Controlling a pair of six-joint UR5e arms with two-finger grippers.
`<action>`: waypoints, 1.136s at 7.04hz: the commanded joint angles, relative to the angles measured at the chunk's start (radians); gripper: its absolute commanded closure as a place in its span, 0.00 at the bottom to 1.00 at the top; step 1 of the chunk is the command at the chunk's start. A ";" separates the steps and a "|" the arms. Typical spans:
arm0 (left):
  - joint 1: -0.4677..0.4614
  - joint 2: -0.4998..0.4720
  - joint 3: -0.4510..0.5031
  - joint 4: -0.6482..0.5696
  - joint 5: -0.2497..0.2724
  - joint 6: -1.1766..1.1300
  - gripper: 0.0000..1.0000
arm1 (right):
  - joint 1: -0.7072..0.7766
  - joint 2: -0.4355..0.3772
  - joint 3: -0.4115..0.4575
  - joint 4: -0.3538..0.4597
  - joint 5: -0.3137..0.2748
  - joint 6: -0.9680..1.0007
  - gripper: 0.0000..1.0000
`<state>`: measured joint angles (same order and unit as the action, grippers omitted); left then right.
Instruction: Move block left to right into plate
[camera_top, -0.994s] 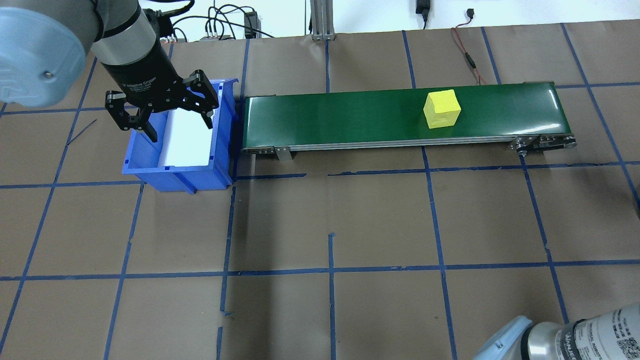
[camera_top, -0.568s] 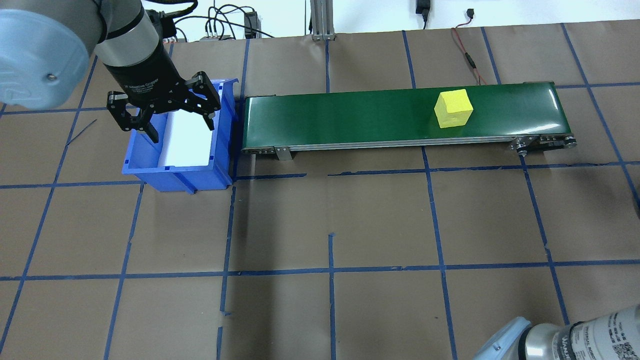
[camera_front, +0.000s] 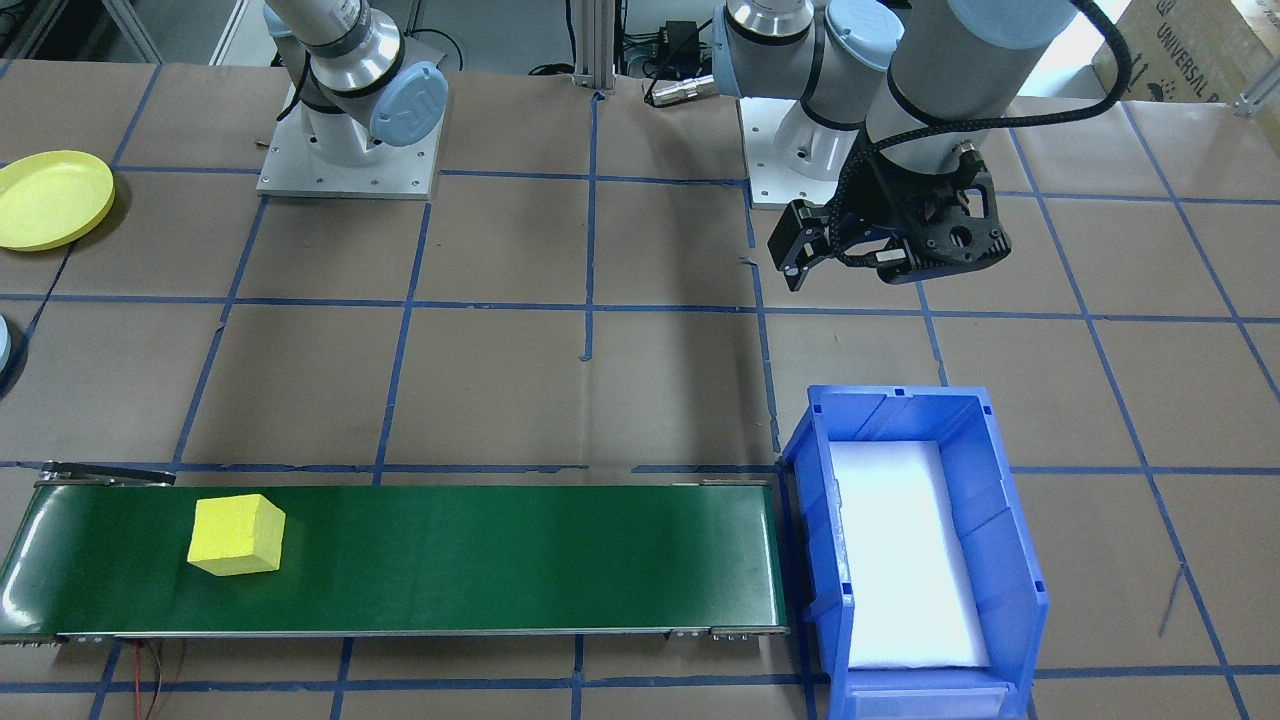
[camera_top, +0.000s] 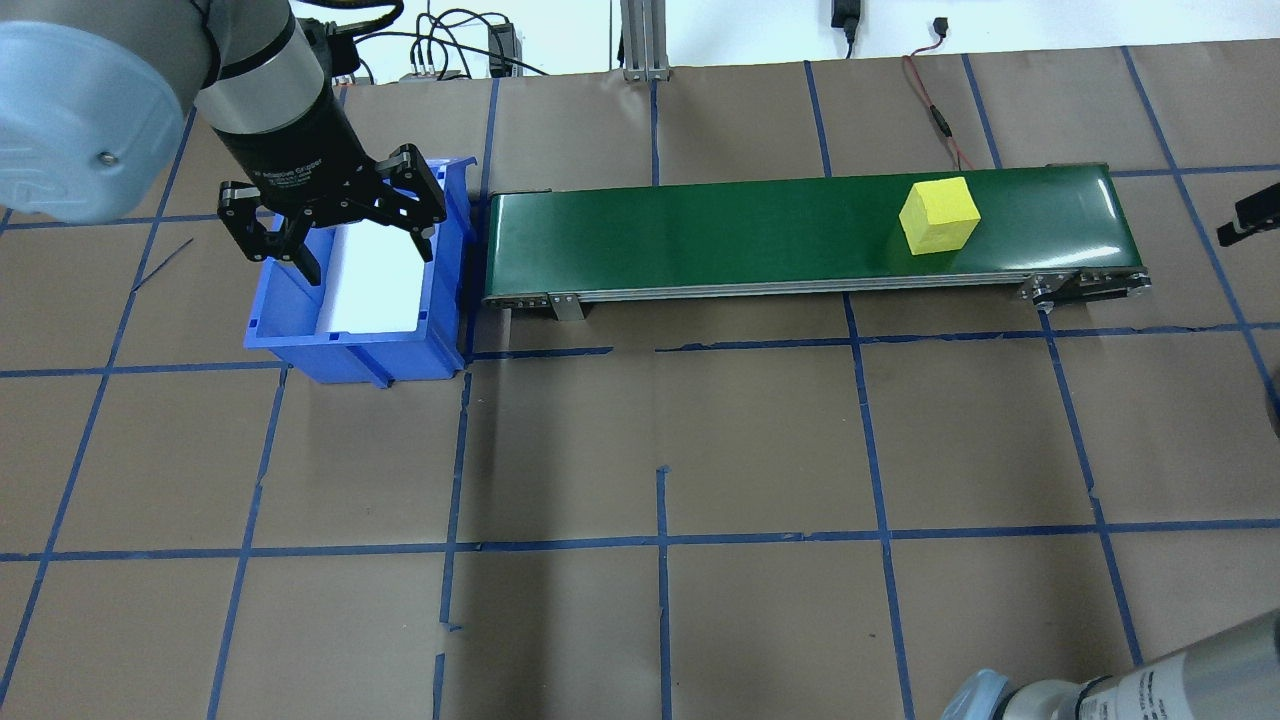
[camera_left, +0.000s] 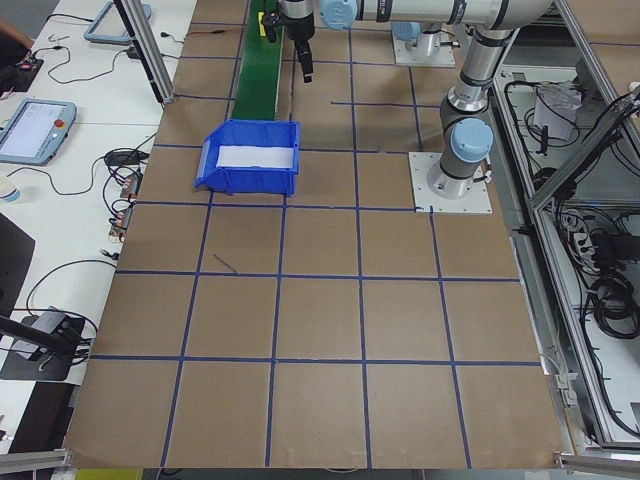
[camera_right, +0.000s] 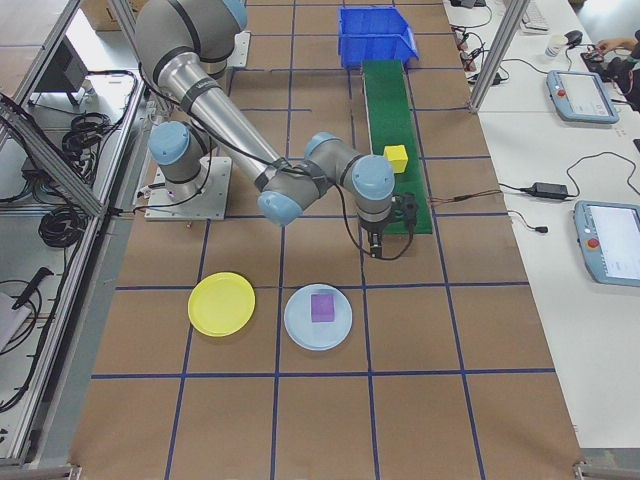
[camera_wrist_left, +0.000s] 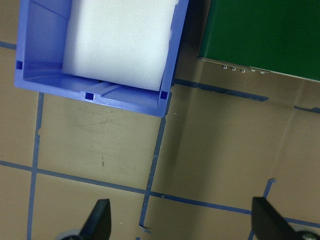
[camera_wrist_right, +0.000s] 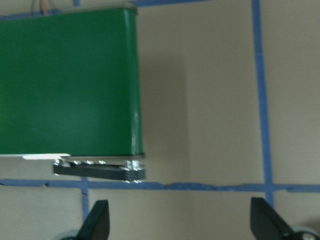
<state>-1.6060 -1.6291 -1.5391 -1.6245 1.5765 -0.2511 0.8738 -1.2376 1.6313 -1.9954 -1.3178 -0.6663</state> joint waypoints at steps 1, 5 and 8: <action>0.000 0.000 -0.003 0.000 -0.001 0.003 0.00 | 0.112 0.021 0.008 0.000 0.143 0.127 0.00; 0.000 0.000 -0.004 0.000 -0.003 -0.003 0.00 | 0.206 0.072 -0.045 -0.031 0.223 0.162 0.00; 0.000 0.000 -0.006 0.000 -0.003 -0.004 0.00 | 0.257 0.117 -0.034 -0.078 0.131 0.160 0.00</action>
<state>-1.6061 -1.6291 -1.5436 -1.6245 1.5739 -0.2544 1.1228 -1.1478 1.5937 -2.0591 -1.1274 -0.5053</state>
